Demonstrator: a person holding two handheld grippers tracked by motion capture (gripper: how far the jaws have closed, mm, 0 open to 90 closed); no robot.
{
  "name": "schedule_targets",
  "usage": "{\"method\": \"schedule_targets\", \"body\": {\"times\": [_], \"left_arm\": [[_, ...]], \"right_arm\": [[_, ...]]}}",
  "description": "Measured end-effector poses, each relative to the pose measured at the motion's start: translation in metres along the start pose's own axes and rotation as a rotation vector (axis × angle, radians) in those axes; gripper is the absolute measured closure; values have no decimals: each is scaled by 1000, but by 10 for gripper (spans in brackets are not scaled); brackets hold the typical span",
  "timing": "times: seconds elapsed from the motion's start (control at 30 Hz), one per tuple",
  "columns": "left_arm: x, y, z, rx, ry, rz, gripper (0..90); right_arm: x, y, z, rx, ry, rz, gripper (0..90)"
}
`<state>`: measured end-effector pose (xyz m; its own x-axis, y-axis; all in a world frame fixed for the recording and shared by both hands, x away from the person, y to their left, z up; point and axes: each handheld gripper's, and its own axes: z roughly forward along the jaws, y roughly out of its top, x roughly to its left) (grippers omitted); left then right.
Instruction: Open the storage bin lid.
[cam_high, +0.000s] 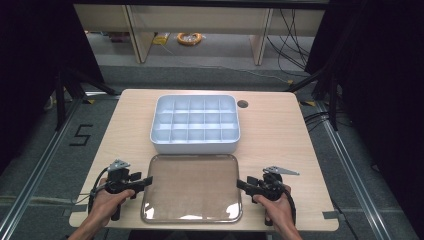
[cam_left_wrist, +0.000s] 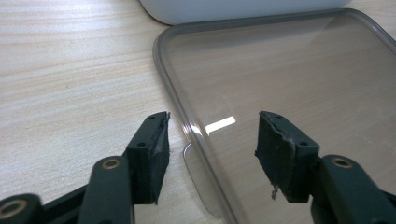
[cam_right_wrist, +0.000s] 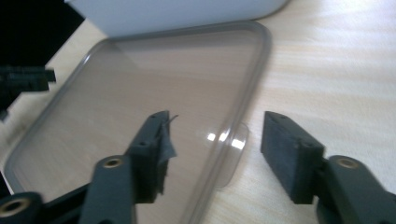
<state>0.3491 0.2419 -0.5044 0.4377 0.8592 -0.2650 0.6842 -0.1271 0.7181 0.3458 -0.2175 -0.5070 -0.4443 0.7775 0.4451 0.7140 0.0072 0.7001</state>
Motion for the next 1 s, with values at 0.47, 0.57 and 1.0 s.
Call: {"method": "schedule_targets", "body": {"times": [0.47, 0.57, 1.0], "left_arm": [[-9, 1, -4, -77, -98, -8, 185], [-9, 0, -5, -76, -110, -3, 150], [-14, -4, -15, -110, -145, 3, 149]], "right_arm": [[18, 6, -10, -53, 28, -143, 289], [17, 6, -12, -77, 54, -167, 210], [17, 5, -29, -118, 50, -178, 156]]}}
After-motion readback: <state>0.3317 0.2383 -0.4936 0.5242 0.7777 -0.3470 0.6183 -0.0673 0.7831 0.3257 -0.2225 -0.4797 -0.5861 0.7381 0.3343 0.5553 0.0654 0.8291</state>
